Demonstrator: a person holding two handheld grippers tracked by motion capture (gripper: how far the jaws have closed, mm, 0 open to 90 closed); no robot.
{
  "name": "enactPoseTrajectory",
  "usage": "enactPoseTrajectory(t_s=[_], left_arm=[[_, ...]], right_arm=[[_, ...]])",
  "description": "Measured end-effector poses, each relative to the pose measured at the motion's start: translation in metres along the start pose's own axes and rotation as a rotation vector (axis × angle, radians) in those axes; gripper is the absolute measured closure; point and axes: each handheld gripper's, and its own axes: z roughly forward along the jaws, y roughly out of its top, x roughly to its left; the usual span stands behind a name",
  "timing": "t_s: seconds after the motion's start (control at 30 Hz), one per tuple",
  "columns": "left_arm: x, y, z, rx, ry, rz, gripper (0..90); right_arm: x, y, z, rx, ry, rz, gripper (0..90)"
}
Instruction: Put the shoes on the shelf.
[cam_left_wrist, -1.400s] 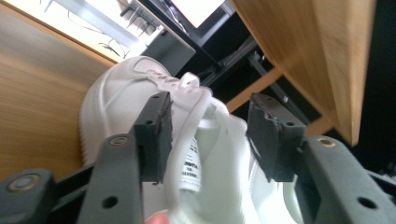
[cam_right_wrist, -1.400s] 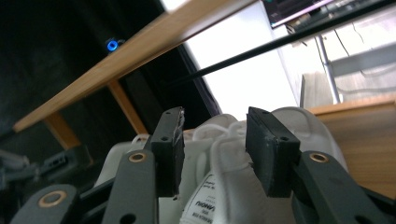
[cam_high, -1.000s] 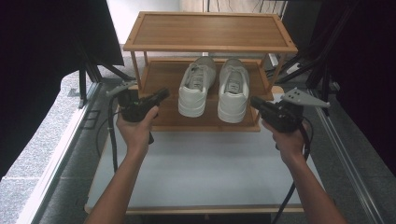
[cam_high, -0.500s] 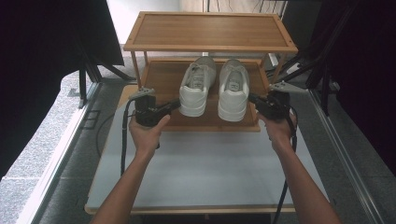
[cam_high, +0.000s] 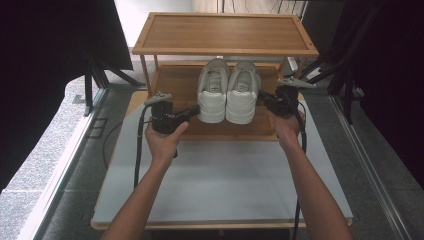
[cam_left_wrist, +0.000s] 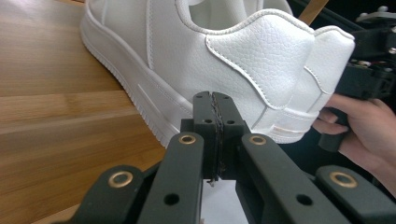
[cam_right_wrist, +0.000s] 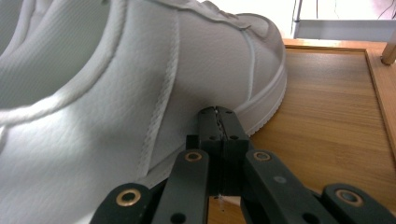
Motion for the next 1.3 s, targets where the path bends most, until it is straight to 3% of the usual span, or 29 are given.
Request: enactPoseTrajectory(t_s=[0.3,0.53,0.7,0.83,1.0,1.1,1.23,1.3], left_arm=[[-0.006,0.002,0.010,0.009,-0.008,0.002,89.7],[-0.007,0.002,0.013,0.009,-0.008,-0.009,89.4],[-0.004,-0.001,0.009,-0.010,-0.039,-0.023,84.2],[-0.007,-0.001,0.002,-0.001,-0.041,0.025,84.6],[-0.012,-0.004,-0.001,0.028,-0.040,0.072,85.3],[-0.019,-0.008,0.003,0.052,-0.025,0.100,85.8],[-0.023,-0.012,0.014,0.057,0.015,0.095,86.5],[-0.023,-0.011,0.014,0.051,0.012,0.089,88.7]], right_arm=[[-0.005,0.006,0.012,-0.009,-0.045,0.009,90.0],[-0.010,0.006,0.016,-0.020,-0.039,0.026,90.0],[-0.011,0.005,0.012,-0.030,-0.015,0.037,89.1],[-0.006,0.004,-0.005,-0.078,0.011,0.036,88.1],[0.012,-0.004,-0.039,-0.119,0.055,-0.051,89.1],[0.029,-0.011,-0.055,-0.131,0.111,-0.110,89.4],[0.046,-0.016,-0.058,-0.109,0.139,-0.186,89.5],[0.046,-0.016,-0.057,-0.112,0.134,-0.189,89.5]])
